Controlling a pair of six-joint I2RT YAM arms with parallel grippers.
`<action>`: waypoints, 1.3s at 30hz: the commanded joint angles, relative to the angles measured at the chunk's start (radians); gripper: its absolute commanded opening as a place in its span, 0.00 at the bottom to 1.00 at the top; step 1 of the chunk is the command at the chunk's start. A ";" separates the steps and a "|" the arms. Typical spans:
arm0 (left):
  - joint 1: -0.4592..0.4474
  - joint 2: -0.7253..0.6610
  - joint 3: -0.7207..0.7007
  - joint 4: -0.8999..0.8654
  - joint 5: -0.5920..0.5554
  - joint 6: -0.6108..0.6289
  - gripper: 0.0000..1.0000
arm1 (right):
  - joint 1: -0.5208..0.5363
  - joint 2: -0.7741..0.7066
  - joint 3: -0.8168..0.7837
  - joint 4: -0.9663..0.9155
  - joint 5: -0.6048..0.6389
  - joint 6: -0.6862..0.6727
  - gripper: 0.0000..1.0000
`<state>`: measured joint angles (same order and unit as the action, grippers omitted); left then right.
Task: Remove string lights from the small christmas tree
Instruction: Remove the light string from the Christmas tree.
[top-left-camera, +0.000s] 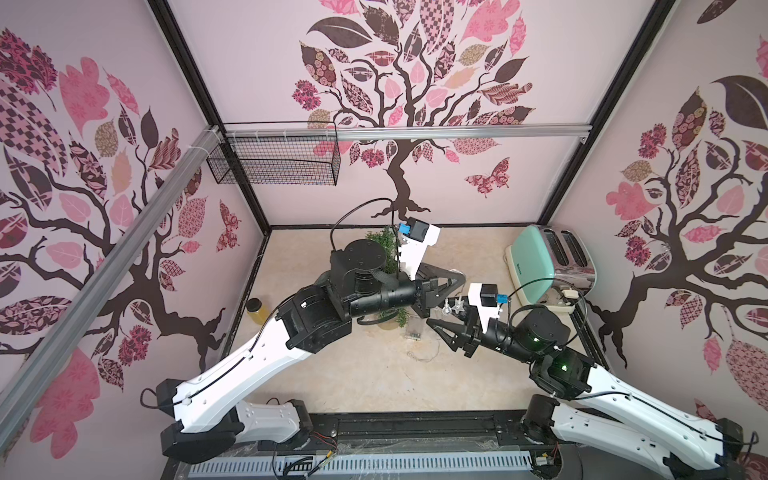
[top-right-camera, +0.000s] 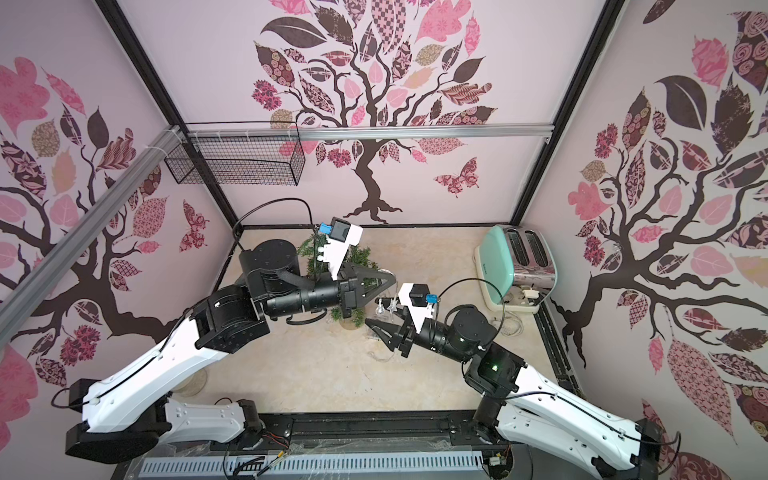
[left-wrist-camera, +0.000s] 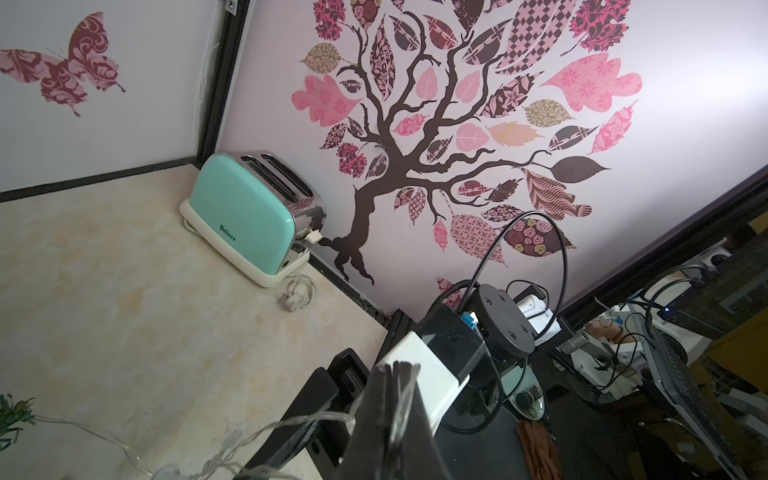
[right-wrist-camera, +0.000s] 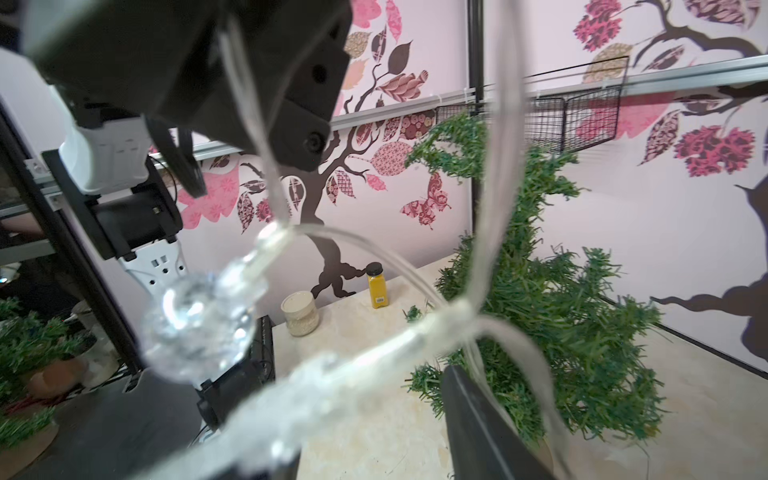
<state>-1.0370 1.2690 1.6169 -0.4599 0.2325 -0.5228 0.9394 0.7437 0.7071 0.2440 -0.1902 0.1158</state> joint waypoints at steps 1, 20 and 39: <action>-0.003 0.008 0.037 0.040 0.024 -0.013 0.00 | -0.003 -0.005 0.006 0.031 0.101 0.007 0.58; 0.062 0.111 0.211 -0.112 -0.086 0.056 0.00 | -0.003 -0.160 -0.003 -0.138 0.156 0.021 0.78; 0.063 0.124 0.231 -0.061 0.009 0.022 0.00 | -0.005 0.029 0.056 -0.076 0.206 0.022 0.44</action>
<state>-0.9749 1.3903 1.8141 -0.5560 0.2298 -0.4988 0.9348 0.7815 0.7708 0.1276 0.0223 0.1337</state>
